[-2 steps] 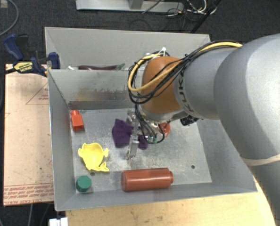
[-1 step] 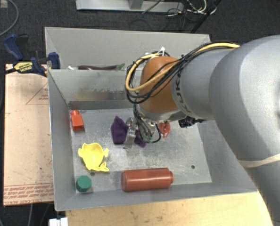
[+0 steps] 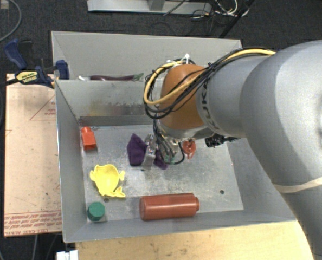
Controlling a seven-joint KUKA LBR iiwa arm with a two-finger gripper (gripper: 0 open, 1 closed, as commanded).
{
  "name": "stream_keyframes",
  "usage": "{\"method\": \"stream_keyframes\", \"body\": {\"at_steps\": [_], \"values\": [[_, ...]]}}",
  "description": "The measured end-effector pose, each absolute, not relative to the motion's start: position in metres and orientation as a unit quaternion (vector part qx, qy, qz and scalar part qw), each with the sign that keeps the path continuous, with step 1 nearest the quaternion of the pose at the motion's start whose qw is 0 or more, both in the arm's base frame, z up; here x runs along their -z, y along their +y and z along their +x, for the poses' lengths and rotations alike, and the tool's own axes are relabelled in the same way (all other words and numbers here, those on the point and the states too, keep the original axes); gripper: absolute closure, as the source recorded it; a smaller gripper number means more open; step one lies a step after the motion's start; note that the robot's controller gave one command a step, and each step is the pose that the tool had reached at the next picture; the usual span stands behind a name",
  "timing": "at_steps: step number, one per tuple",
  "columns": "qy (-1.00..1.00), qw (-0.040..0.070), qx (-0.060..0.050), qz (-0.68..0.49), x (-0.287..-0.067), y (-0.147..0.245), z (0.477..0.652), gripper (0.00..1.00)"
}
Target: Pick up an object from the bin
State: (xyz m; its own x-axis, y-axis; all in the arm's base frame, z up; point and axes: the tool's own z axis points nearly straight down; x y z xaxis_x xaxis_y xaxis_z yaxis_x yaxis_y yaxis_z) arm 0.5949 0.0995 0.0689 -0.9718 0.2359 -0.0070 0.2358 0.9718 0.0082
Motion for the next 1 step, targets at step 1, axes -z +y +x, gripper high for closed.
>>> {"method": "stream_keyframes", "body": {"at_steps": [1], "values": [[0.993,0.001,-0.003,0.121,-0.0744,0.0996,0.5932,1.0]]}}
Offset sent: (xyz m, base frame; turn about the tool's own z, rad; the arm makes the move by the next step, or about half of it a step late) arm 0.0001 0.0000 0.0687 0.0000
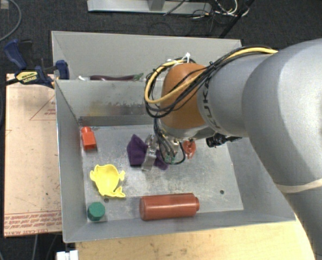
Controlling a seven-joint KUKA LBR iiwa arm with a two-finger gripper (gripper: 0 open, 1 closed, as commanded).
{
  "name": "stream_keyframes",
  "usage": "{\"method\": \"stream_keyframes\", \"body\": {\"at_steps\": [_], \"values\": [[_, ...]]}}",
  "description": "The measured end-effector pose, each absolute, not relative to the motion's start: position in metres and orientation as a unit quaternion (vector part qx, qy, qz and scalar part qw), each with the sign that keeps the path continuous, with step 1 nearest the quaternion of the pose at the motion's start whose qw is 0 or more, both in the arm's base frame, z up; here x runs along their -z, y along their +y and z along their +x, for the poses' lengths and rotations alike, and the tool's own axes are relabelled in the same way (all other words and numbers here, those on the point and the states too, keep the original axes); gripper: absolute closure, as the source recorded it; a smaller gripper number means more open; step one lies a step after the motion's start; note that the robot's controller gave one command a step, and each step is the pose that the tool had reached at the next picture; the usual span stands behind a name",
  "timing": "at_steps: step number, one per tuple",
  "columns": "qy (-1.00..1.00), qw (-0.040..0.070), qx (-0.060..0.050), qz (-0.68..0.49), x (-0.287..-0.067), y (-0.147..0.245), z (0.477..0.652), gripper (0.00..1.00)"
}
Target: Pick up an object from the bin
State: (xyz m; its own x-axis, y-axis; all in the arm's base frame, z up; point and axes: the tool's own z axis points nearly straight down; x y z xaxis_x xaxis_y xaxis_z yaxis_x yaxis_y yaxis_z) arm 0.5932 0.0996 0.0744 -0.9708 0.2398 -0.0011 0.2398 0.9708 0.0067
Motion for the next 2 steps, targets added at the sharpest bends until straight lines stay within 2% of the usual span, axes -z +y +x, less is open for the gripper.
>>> {"method": "stream_keyframes", "body": {"at_steps": [1,2], "values": [[0.993,-0.001,-0.003,0.12,-0.095,0.099,0.592,1.0],[0.993,0.003,-0.004,0.119,-0.115,0.1,0.594,1.0]]}}
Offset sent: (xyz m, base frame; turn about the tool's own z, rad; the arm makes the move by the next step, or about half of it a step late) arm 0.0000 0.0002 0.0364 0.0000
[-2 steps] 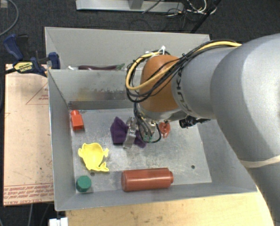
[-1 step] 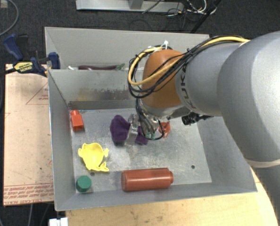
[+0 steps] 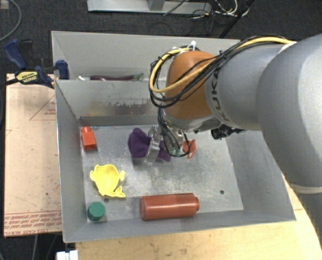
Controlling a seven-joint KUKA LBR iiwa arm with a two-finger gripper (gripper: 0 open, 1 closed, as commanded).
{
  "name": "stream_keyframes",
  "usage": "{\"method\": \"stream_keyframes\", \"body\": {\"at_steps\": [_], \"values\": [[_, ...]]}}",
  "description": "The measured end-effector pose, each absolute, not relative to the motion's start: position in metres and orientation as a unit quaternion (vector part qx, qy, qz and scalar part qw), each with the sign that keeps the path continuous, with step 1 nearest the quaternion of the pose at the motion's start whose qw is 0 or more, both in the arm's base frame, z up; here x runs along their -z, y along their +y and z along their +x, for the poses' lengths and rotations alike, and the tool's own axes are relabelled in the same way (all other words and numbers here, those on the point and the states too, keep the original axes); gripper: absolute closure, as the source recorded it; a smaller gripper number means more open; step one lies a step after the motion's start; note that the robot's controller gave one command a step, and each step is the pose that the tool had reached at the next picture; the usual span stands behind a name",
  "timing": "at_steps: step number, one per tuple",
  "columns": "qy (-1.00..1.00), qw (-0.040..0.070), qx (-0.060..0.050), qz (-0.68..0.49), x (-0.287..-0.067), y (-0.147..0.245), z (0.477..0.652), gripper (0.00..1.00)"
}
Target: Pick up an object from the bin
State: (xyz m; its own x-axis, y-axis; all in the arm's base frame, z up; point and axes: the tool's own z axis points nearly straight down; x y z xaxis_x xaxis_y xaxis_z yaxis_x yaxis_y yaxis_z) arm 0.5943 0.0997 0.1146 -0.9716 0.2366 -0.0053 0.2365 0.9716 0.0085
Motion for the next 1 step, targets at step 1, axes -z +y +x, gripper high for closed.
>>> {"method": "stream_keyframes", "body": {"at_steps": [1], "values": [[0.993,0.002,-0.004,0.119,-0.1279,0.0998,0.5939,1.0]]}}
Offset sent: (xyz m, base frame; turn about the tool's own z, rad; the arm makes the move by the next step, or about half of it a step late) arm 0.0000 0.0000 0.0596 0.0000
